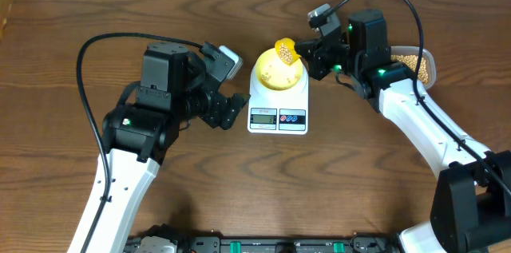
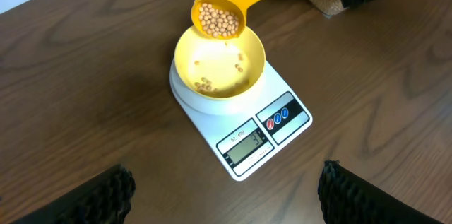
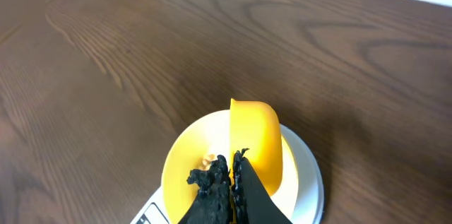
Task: Scoop item into bowl and weigh 50g on scale
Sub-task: 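Tilt the scoop with the right gripper to pour soybeans into the bowl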
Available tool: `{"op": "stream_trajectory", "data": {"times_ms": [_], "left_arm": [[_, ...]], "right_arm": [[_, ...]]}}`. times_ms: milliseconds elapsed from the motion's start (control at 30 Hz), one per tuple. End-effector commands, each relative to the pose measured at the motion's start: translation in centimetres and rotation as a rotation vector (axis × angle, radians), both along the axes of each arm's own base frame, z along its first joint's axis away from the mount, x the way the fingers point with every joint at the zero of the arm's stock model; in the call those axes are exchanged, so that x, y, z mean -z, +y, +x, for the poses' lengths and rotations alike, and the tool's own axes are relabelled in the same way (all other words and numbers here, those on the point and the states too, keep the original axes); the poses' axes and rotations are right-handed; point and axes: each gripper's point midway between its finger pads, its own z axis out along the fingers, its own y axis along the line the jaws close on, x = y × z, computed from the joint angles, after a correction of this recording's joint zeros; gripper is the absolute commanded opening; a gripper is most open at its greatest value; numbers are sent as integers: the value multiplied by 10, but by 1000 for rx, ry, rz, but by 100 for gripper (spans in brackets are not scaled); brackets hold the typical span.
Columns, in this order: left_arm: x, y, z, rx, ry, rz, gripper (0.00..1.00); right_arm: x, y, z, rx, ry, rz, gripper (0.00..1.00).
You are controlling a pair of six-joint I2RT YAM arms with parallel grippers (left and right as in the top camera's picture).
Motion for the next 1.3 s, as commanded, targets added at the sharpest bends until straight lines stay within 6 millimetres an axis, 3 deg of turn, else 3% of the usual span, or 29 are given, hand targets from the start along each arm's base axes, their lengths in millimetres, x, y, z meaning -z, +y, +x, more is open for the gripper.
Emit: {"op": "stream_trajectory", "data": {"times_ms": [0,400,900,1267], "left_arm": [[6,-1,-3,14,20,-5,86],[6,-1,-3,14,20,-5,85],[6,-1,-3,14,20,-5,85],[6,-1,-3,14,20,-5,86]], "right_arm": [[4,10,-6,-69,-53,-51,1],[4,23,-13,-184,-171,-135,1],[10,19,-12,-256,-287,-262,1],[5,20,-9,-255,-316,-260,1]]}}
